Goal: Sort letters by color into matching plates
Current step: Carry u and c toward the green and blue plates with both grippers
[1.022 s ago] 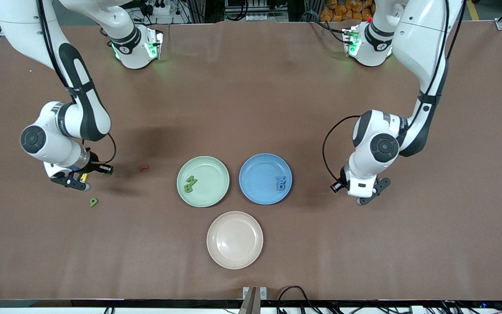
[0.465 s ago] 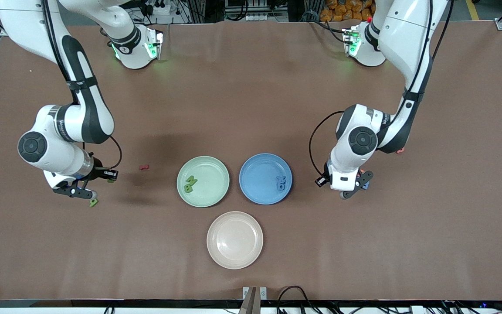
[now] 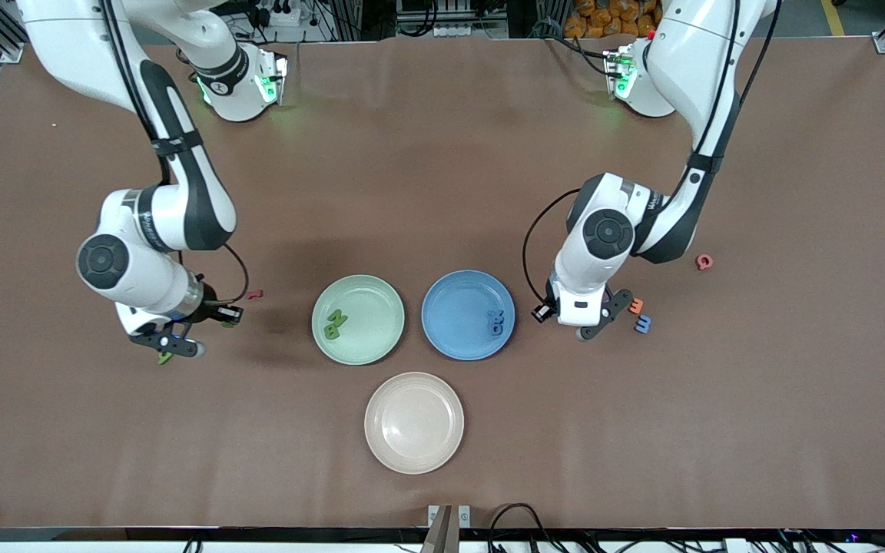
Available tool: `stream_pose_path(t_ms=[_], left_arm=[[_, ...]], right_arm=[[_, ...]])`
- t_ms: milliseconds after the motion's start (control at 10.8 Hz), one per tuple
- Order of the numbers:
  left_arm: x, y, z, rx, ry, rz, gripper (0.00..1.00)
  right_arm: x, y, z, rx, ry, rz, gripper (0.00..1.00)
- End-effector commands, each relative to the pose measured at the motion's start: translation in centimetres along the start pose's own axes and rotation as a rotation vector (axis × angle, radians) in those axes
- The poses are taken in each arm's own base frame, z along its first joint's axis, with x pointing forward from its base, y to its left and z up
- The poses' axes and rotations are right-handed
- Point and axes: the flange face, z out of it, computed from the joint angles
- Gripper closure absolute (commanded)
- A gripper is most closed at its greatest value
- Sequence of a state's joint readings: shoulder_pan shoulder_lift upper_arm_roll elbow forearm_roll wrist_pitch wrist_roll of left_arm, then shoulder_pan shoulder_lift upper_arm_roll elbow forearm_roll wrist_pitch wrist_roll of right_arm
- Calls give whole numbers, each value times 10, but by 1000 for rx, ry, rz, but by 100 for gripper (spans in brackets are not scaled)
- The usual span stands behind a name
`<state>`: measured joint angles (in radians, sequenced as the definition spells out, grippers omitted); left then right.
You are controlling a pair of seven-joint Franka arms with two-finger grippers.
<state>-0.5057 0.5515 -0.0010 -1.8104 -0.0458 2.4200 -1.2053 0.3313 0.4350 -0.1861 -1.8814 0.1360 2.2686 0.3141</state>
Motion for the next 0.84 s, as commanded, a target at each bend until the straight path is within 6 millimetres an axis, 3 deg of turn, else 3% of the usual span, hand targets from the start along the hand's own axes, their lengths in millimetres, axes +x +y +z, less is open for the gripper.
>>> stream_pose_path(t_ms=[0,465,743], left_arm=[[-2,7,-18,-25,-15,-61,100],[-31,29,-24,-74,-88,-104,100],[-48,47,-18,-111,-148,-151,100]], right_arm=[[-4,-56,8,-15,3,-77,94],[-26,-128,17,-33,-9,-183,94],[-39,-160,21,-39,-14,-231,92]])
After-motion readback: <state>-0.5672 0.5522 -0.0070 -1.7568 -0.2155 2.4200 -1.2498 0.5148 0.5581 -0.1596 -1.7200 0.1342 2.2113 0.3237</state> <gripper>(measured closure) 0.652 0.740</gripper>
